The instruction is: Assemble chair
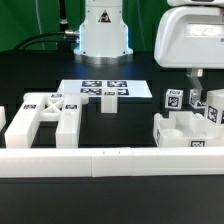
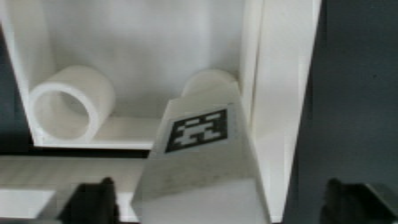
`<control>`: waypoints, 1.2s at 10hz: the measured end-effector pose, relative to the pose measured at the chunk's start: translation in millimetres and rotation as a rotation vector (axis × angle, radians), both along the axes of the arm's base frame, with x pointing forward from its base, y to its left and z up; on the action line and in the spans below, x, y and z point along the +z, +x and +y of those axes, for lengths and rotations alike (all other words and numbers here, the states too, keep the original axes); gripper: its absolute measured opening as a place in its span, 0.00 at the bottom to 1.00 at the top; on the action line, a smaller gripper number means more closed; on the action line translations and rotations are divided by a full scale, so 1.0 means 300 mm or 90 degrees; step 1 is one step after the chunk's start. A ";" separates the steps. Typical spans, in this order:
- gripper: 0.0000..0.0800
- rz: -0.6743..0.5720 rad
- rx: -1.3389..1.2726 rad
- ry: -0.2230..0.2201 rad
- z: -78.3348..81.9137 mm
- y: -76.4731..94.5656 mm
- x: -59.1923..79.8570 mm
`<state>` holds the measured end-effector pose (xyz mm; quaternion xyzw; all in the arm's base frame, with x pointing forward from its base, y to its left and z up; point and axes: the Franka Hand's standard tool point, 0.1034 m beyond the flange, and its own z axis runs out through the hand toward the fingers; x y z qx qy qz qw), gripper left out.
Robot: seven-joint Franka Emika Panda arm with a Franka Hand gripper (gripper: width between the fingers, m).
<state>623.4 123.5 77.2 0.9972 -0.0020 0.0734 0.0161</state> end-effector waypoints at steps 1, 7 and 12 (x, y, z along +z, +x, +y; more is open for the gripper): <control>0.55 0.000 0.001 -0.001 -0.005 0.001 0.000; 0.36 -0.003 -0.102 0.014 -0.020 0.004 0.002; 0.36 -0.022 -0.434 0.046 -0.121 0.018 0.006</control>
Offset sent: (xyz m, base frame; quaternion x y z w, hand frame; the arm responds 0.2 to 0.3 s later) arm 0.0000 0.0000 0.0000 0.0000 0.0000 0.0650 0.9979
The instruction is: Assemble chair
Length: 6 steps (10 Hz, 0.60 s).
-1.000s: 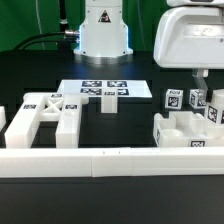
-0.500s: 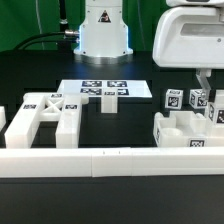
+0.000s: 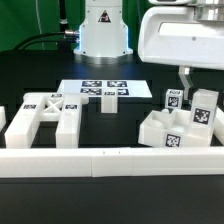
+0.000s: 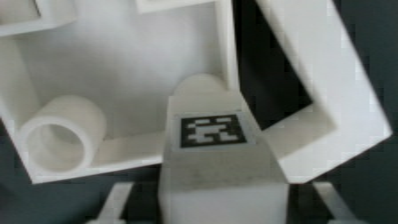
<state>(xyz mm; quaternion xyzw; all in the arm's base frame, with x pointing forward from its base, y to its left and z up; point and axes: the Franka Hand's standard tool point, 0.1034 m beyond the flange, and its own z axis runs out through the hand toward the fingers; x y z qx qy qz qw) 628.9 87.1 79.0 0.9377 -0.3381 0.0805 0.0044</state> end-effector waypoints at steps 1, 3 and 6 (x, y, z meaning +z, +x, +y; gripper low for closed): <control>0.36 -0.004 -0.026 -0.004 -0.016 0.003 0.003; 0.36 -0.004 -0.025 -0.005 -0.016 0.003 0.002; 0.79 -0.012 0.052 0.002 -0.012 -0.014 0.116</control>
Offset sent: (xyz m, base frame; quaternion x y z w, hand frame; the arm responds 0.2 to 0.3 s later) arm 0.0000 0.0000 0.0000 0.0000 0.0000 0.0000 1.0000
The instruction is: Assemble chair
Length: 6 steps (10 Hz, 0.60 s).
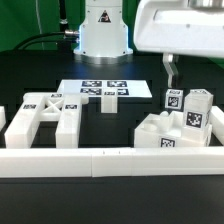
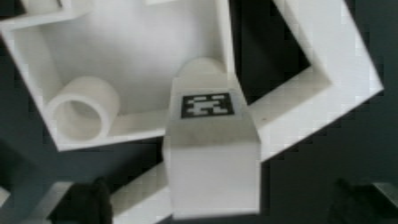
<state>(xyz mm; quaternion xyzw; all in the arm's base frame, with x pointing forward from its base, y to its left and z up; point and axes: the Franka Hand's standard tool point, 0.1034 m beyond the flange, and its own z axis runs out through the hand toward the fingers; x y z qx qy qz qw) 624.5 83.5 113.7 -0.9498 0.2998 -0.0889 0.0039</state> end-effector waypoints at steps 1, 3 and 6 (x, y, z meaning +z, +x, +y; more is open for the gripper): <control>0.79 0.000 0.043 -0.001 -0.023 -0.026 0.039; 0.81 -0.002 0.054 -0.002 -0.086 -0.069 0.066; 0.81 0.000 0.058 -0.004 -0.079 -0.067 0.055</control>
Offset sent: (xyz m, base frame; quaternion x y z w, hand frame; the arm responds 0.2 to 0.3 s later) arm 0.0000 0.0000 0.0000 0.0000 0.0000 0.0000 1.0000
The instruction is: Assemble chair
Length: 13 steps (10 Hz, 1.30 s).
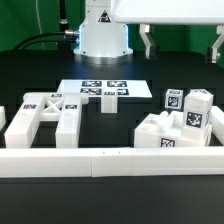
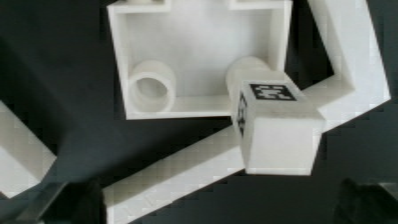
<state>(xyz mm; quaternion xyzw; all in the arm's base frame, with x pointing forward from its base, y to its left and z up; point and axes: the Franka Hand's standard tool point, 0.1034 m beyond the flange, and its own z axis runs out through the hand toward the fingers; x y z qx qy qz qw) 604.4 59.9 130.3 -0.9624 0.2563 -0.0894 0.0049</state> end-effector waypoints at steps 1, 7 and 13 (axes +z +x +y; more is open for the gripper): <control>0.81 0.000 0.001 0.000 -0.001 0.000 0.000; 0.81 -0.066 0.314 -0.117 -0.289 -0.229 -0.106; 0.81 0.076 0.343 -0.051 -0.301 -0.264 -0.146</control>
Offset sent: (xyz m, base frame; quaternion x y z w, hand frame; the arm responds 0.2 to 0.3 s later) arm -0.0769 -0.0381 -0.0137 0.0349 0.0774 -0.1875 0.9786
